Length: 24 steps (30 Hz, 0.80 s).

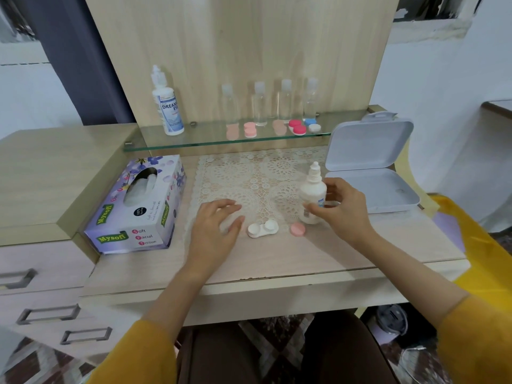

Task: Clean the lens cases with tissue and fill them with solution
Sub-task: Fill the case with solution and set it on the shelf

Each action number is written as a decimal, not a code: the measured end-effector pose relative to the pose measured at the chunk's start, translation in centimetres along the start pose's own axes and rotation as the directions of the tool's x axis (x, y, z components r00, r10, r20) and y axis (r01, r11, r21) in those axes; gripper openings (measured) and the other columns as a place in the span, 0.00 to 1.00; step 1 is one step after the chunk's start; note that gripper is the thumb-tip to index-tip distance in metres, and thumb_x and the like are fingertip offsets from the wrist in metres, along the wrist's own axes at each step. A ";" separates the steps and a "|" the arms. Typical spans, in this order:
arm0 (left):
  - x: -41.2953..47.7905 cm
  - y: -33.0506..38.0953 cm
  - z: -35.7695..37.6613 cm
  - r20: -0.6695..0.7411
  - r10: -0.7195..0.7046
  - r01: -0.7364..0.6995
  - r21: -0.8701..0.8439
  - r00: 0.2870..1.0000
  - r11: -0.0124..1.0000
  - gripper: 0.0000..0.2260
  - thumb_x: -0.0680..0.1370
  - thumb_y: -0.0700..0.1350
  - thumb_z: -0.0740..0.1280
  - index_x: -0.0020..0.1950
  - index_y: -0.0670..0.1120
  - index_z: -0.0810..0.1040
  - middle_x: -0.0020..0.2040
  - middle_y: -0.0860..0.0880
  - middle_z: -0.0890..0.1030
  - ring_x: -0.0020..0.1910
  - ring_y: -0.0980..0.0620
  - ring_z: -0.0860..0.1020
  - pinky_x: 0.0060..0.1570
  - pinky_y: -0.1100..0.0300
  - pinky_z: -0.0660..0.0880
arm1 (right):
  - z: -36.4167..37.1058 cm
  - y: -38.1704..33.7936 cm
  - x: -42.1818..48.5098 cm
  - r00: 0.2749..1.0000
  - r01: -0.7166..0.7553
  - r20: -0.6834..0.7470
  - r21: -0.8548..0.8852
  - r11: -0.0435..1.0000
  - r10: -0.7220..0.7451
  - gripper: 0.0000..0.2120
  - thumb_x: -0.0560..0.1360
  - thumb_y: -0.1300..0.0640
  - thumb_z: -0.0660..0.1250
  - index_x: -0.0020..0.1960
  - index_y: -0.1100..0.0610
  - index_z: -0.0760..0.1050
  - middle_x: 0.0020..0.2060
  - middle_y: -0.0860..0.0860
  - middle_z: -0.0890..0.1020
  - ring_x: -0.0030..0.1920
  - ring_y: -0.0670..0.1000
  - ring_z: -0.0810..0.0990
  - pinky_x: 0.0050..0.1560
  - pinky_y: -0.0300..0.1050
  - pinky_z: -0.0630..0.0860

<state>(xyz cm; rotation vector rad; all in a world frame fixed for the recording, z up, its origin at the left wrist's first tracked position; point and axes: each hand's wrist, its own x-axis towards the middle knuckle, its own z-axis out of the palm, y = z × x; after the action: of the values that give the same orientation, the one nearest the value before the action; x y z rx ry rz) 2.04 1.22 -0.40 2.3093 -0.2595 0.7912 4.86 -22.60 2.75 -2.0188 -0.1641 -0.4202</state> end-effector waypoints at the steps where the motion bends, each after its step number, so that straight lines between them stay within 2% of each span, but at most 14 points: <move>1: 0.1 -0.4 -0.3 -0.018 0.001 -0.001 0.035 1.000 0.999 0.11 0.73 0.45 0.68 0.52 0.42 0.81 0.52 0.49 0.79 0.54 0.54 0.71 0.58 0.76 0.60 | 0.1 0.1 -0.2 1.000 -0.001 -0.013 0.024 1.000 0.002 0.21 0.63 0.63 0.77 0.51 0.56 0.73 0.42 0.47 0.79 0.42 0.40 0.77 0.41 0.24 0.72; 3: 0.3 -1.5 -1.0 0.002 -0.054 0.053 0.116 0.999 0.992 0.11 0.73 0.38 0.69 0.55 0.42 0.80 0.56 0.46 0.78 0.57 0.49 0.72 0.59 0.71 0.60 | 0.3 0.3 -0.6 1.000 -0.009 -0.022 0.070 0.997 0.010 0.21 0.62 0.64 0.77 0.50 0.54 0.72 0.43 0.47 0.78 0.42 0.38 0.76 0.41 0.24 0.71; 5: 0.2 -2.4 -1.5 0.079 -0.146 0.129 0.186 0.986 0.974 0.14 0.74 0.35 0.67 0.58 0.43 0.78 0.58 0.45 0.76 0.60 0.46 0.71 0.60 0.64 0.61 | 0.5 0.6 -0.7 1.000 -0.017 -0.023 0.096 0.995 0.019 0.22 0.62 0.64 0.77 0.51 0.55 0.72 0.44 0.48 0.79 0.42 0.38 0.77 0.41 0.23 0.70; 7: 0.0 -3.0 -1.8 0.127 -0.189 0.162 0.196 0.974 0.967 0.15 0.74 0.33 0.65 0.60 0.43 0.78 0.57 0.44 0.76 0.58 0.46 0.72 0.59 0.63 0.64 | 0.5 0.7 -0.8 0.999 -0.019 -0.029 0.107 0.994 0.022 0.22 0.63 0.64 0.77 0.52 0.55 0.72 0.44 0.48 0.79 0.43 0.41 0.77 0.41 0.23 0.70; 10: 0.0 -3.0 -2.3 0.108 -0.200 0.182 0.159 0.974 0.970 0.15 0.74 0.32 0.65 0.58 0.44 0.79 0.53 0.43 0.78 0.46 0.50 0.74 0.51 0.65 0.67 | 0.6 0.7 -0.8 0.999 -0.022 -0.027 0.126 0.992 0.025 0.25 0.63 0.65 0.77 0.53 0.51 0.70 0.42 0.45 0.79 0.42 0.37 0.78 0.41 0.23 0.70; 12: 0.5 -2.4 -2.6 0.103 -0.220 0.204 0.146 0.970 0.968 0.14 0.74 0.35 0.67 0.58 0.45 0.79 0.51 0.44 0.79 0.43 0.53 0.73 0.49 0.67 0.67 | 0.7 0.6 -1.0 0.999 -0.019 -0.023 0.141 0.990 0.022 0.25 0.63 0.65 0.76 0.53 0.48 0.69 0.41 0.42 0.79 0.41 0.33 0.78 0.42 0.24 0.71; 15: 2.3 -0.1 -2.7 0.114 -0.252 0.251 0.023 0.961 0.968 0.14 0.73 0.39 0.69 0.59 0.47 0.78 0.49 0.49 0.78 0.40 0.57 0.74 0.43 0.76 0.68 | 0.7 0.7 -1.3 0.999 -0.029 -0.016 0.197 0.980 0.033 0.25 0.64 0.65 0.76 0.50 0.42 0.70 0.42 0.41 0.80 0.43 0.37 0.79 0.47 0.34 0.76; 17: 4.1 2.3 -2.6 0.141 -0.264 0.280 -0.112 0.954 0.953 0.13 0.72 0.40 0.71 0.55 0.48 0.78 0.46 0.52 0.78 0.39 0.61 0.76 0.41 0.79 0.69 | 0.7 0.8 -1.4 0.999 -0.038 -0.013 0.226 0.973 0.042 0.24 0.64 0.64 0.76 0.50 0.42 0.71 0.44 0.42 0.81 0.45 0.40 0.80 0.48 0.39 0.78; 19: 6.0 5.0 -2.3 0.196 -0.231 0.274 -0.230 0.953 0.934 0.10 0.70 0.40 0.72 0.50 0.48 0.79 0.42 0.56 0.79 0.37 0.66 0.76 0.39 0.78 0.70 | 0.8 0.9 -1.5 0.999 -0.047 -0.009 0.240 0.970 0.051 0.23 0.64 0.64 0.76 0.53 0.46 0.72 0.45 0.43 0.81 0.46 0.41 0.80 0.48 0.40 0.78; 21: 7.7 7.7 -1.8 0.252 -0.136 0.208 -0.285 0.958 0.936 0.11 0.69 0.40 0.74 0.50 0.48 0.80 0.41 0.58 0.79 0.36 0.68 0.76 0.41 0.76 0.71 | 0.8 0.8 -1.5 0.998 -0.053 -0.006 0.258 0.965 0.057 0.23 0.64 0.64 0.75 0.54 0.48 0.72 0.45 0.44 0.81 0.47 0.41 0.80 0.46 0.37 0.78; 24: 9.7 10.6 -0.9 0.314 0.002 0.102 -0.316 0.949 0.943 0.13 0.69 0.41 0.74 0.52 0.49 0.81 0.40 0.59 0.79 0.36 0.68 0.76 0.44 0.75 0.72 | 0.7 0.7 -1.5 0.998 -0.055 0.001 0.281 0.958 0.057 0.23 0.64 0.65 0.75 0.52 0.45 0.72 0.44 0.44 0.81 0.45 0.40 0.80 0.44 0.33 0.77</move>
<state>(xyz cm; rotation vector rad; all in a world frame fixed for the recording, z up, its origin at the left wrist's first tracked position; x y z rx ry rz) 5.26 -5.91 11.68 2.1004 -0.4357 0.3214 3.81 -22.17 1.36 -1.7372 -0.1526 -0.3469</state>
